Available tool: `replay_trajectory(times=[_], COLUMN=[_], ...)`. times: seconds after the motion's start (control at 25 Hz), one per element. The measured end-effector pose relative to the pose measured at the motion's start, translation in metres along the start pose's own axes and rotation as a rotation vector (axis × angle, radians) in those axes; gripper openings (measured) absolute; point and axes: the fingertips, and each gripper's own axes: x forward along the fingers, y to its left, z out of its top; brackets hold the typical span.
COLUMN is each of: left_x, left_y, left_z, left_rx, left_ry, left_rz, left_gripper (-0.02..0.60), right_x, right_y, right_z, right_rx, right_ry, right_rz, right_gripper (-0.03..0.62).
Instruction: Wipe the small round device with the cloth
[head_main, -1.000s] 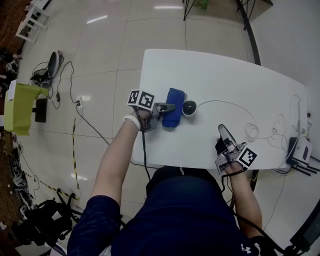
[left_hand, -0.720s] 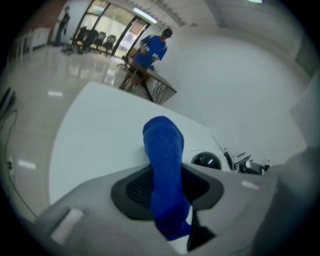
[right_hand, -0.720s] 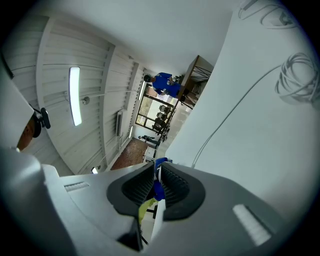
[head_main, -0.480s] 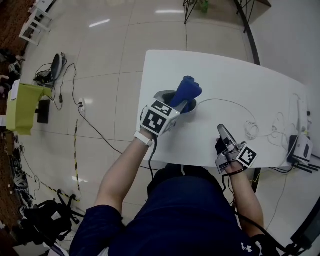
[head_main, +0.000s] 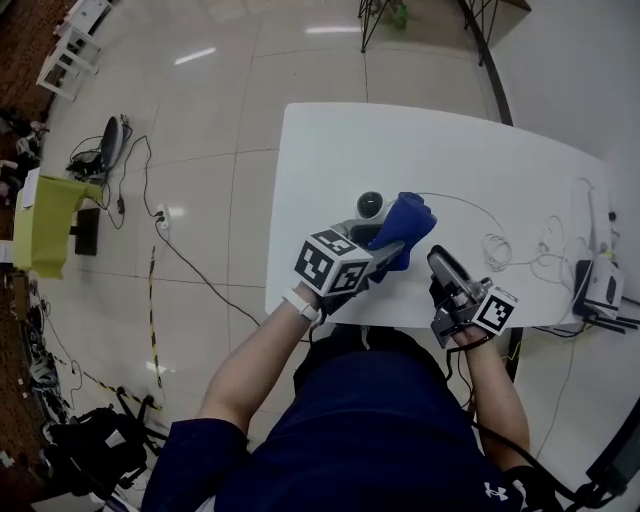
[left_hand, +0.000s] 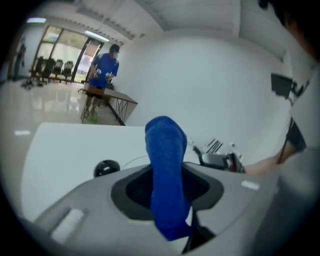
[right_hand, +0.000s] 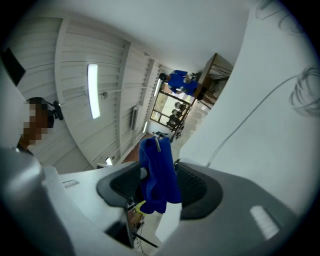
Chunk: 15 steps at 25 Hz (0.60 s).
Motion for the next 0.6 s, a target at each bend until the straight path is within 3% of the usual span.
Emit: replay_trajectory(times=[0.08, 0.2, 0.32, 0.44, 0.48, 0.52, 0.6], left_x=[-0.011, -0.023, -0.038, -0.064, -0.069, -0.071, -0.066], left_y=[-0.015, -0.035, -0.042, -0.037, -0.033, -0.028, -0.023], left_z=[0.005, 0.011, 0.007, -0.002, -0.004, -0.006, -0.007], left_rx=[-0.120, -0.261, -0.309, -0.340, -0.353, -0.368, -0.396], left_ry=[-0.077, -0.159, -0.199, -0.215, -0.220, -0.228, -0.250], left_rz=[-0.155, -0.370, -0.464, -0.481, -0.463, -0.442, -0.408], left_gripper=[0.147, 0.147, 0.147, 0.147, 0.147, 0.147, 0.147], right_x=[0.007, 0.019, 0.037, 0.064, 0.070, 0.073, 0.071], right_y=[0.018, 0.041, 0.061, 0.079, 0.081, 0.081, 0.075], right_z=[0.000, 0.003, -0.010, -0.039, -0.045, -0.047, -0.044], right_rx=[-0.034, -0.016, -0.002, 0.026, 0.041, 0.053, 0.060], right_ry=[0.036, 0.062, 0.114, 0.186, 0.198, 0.202, 0.199], right_rz=[0.088, 0.221, 0.316, 0.370, 0.376, 0.373, 0.349], right_gripper=[0.315, 0.376, 0.390, 0.391, 0.385, 0.331, 0.171])
